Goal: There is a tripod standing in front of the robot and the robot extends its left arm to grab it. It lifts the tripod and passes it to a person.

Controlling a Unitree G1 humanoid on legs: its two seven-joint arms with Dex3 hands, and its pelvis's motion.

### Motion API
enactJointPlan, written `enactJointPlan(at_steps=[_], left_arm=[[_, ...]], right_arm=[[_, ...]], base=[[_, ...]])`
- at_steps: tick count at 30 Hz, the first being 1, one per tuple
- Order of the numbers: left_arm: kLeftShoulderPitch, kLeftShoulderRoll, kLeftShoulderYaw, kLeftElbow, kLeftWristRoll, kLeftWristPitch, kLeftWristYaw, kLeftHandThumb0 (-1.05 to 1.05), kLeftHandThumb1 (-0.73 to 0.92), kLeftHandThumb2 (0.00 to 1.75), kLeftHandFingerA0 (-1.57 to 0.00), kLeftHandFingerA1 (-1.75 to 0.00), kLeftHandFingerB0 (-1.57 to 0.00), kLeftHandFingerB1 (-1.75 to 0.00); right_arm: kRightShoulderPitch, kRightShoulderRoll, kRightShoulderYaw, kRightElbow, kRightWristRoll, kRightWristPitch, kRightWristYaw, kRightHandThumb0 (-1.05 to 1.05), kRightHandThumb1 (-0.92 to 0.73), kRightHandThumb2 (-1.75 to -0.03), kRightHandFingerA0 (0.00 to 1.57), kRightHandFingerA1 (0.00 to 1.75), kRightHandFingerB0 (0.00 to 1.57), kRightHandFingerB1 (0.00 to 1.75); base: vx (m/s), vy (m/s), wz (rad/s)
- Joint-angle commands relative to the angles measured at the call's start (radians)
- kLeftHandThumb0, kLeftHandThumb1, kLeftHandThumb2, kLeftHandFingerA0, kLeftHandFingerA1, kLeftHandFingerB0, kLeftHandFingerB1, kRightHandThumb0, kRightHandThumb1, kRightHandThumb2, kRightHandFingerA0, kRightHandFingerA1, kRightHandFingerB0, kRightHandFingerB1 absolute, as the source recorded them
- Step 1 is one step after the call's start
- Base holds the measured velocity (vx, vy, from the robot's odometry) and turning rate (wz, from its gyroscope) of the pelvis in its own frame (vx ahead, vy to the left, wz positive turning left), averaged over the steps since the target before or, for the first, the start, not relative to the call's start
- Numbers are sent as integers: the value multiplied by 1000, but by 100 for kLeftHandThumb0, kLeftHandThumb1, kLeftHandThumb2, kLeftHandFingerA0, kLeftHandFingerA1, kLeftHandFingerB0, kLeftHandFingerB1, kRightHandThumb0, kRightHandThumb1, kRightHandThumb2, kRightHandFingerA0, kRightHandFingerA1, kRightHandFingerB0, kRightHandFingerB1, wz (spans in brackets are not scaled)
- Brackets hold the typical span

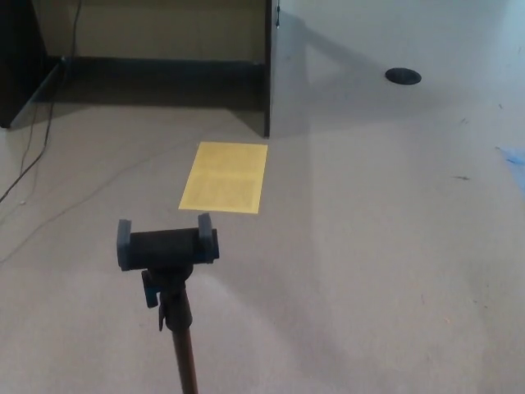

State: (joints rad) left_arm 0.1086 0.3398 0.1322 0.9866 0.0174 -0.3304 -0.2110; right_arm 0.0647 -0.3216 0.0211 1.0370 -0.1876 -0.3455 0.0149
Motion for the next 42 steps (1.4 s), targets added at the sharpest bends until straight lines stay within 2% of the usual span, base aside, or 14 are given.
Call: enactJointPlan(at_steps=[1, 3, 5, 6, 9, 13, 14, 19, 22, 23, 30, 40, 41, 42], left_arm=[[-5, 27, 29, 28, -44, -143, -84, -46, 44, 53, -16, -29, -19, -28], [-14, 7, 52, -5, -92, -155, -151, -52, 35, 72, -3, -32, -9, -27], [-26, -19, 57, -78, -123, -137, -186, -52, 37, 74, -6, -24, -6, -18], [-32, -36, 56, -125, -142, -133, -207, -48, 30, 75, 0, -27, 0, -23], [-39, -61, 47, -222, -154, -127, -224, -54, 34, 75, 0, -21, 0, -16], [-70, -92, 21, -419, -159, -7, -203, -55, 35, 74, 0, -15, 0, -13], [-89, -92, 13, -462, -159, 29, -204, -56, 43, 54, 0, -21, 0, -17], [-141, -115, -20, -571, -132, 106, -165, -60, 41, 54, -2, -27, 0, -24], [-165, -122, -47, -629, -122, 166, -158, -62, 41, 55, -1, -26, 0, -24], [-181, -135, -56, -635, -126, 177, -156, -54, 34, 76, -1, -26, -1, -20], [-231, -161, -105, -637, -92, 191, -136, -57, 34, 78, -1, -28, -1, -20], [-232, -193, -142, -641, -106, 193, -153, -58, 36, 78, -2, -29, -3, -22], [-230, -195, -145, -646, -103, 198, -149, -66, 42, 54, -5, -28, -3, -25], [-228, -197, -150, -654, -97, 206, -142, -66, 42, 54, -5, -28, -3, -25]], right_arm=[[-2, -37, -1, 38, 0, -148, 13, -67, -76, -63, 45, 35, 35, 33], [-6, -32, -5, 55, 9, -156, 23, -69, -72, -65, 43, 36, 32, 32], [-10, -31, -2, 68, 4, -162, 18, -71, -72, -66, 43, 36, 33, 33], [-12, -31, 1, 76, -2, -169, 11, -70, -77, -64, 45, 35, 35, 32], [-13, -30, 6, 84, -8, -174, -1, -69, -77, -63, 45, 35, 35, 33], [-19, -29, 3, 89, -3, -185, 1, -69, -77, -64, 46, 35, 36, 32], [-21, -28, 3, 89, -3, -187, 1, -70, -77, -63, 46, 36, 35, 33], [-24, -26, -2, 90, 6, -193, 10, -73, -71, -66, 44, 36, 33, 33], [-26, -24, -6, 91, 11, -201, 14, -69, -76, -63, 45, 36, 34, 33], [-28, -25, -5, 95, 9, -203, 12, -71, -76, -63, 45, 36, 34, 32], [-33, -28, -3, 97, 2, -210, 0, -71, -76, -63, 46, 36, 36, 33], [-37, -23, -5, 104, 7, -211, 7, -71, -76, -63, 46, 36, 35, 33], [-38, -24, -2, 104, 3, -210, 4, -72, -76, -63, 46, 36, 35, 33], [-39, -25, 2, 105, -2, -209, 0, -72, -76, -63, 46, 36, 35, 33]], base=[[0, 0, 0], [0, 0, 0], [0, 0, 0], [0, 0, 0], [0, 0, 0], [0, 0, 0], [0, 0, 0], [0, 0, 0], [0, 0, 0], [0, 0, 0], [0, 0, 0], [0, 0, 0], [0, 0, 0], [0, 0, 0]])
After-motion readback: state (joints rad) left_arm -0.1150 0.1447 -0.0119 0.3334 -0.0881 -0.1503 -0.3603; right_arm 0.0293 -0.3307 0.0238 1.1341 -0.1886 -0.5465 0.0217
